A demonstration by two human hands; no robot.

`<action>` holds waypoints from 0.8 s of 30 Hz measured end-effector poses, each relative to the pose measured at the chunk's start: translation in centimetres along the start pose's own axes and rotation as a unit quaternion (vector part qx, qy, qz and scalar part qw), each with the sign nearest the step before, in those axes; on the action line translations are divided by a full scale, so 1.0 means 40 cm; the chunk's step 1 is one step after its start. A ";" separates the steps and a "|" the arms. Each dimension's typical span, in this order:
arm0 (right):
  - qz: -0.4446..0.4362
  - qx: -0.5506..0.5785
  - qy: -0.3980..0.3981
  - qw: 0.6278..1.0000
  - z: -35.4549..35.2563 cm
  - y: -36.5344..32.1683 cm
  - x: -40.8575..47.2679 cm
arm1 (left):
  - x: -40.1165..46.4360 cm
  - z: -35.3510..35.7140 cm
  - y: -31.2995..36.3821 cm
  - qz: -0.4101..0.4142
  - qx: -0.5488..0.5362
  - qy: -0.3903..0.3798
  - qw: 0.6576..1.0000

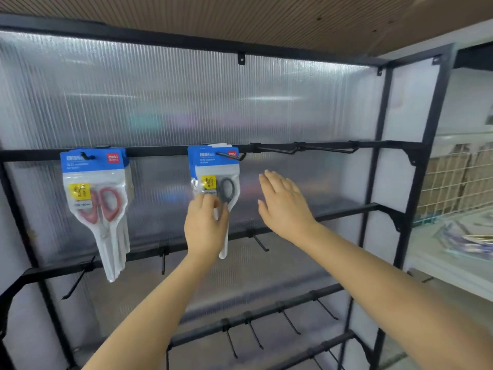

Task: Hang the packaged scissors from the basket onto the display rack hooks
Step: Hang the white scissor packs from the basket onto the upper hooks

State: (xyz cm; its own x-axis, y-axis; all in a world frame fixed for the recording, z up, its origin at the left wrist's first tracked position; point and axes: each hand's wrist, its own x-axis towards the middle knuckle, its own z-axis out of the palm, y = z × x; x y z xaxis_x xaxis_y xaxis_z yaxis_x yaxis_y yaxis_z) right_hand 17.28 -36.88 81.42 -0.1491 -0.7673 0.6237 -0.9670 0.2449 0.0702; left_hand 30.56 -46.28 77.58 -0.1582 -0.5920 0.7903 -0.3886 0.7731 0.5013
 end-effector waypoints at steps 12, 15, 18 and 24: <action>0.183 -0.037 -0.054 0.981 -0.055 0.236 -0.488 | -0.329 0.187 0.308 0.129 -0.043 -0.329 0.934; 0.238 -0.048 -0.084 0.966 -0.081 0.275 -0.661 | -0.463 0.213 0.394 0.146 -0.070 -0.401 0.902; 0.296 -0.042 -0.108 0.948 -0.109 0.285 -0.836 | -0.600 0.235 0.466 0.162 -0.076 -0.468 0.865; 0.424 -0.043 -0.177 0.887 -0.132 0.258 -1.179 | -0.889 0.259 0.527 0.203 -0.094 -0.569 0.791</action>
State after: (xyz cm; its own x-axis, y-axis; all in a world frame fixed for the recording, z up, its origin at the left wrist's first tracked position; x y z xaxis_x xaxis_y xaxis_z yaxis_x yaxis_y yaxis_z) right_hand 15.44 4.96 56.82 -0.8857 -0.4199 0.1980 -0.4591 0.8558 -0.2383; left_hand 18.58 -11.28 56.41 -0.9921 -0.0251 0.1231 0.0285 0.9093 0.4151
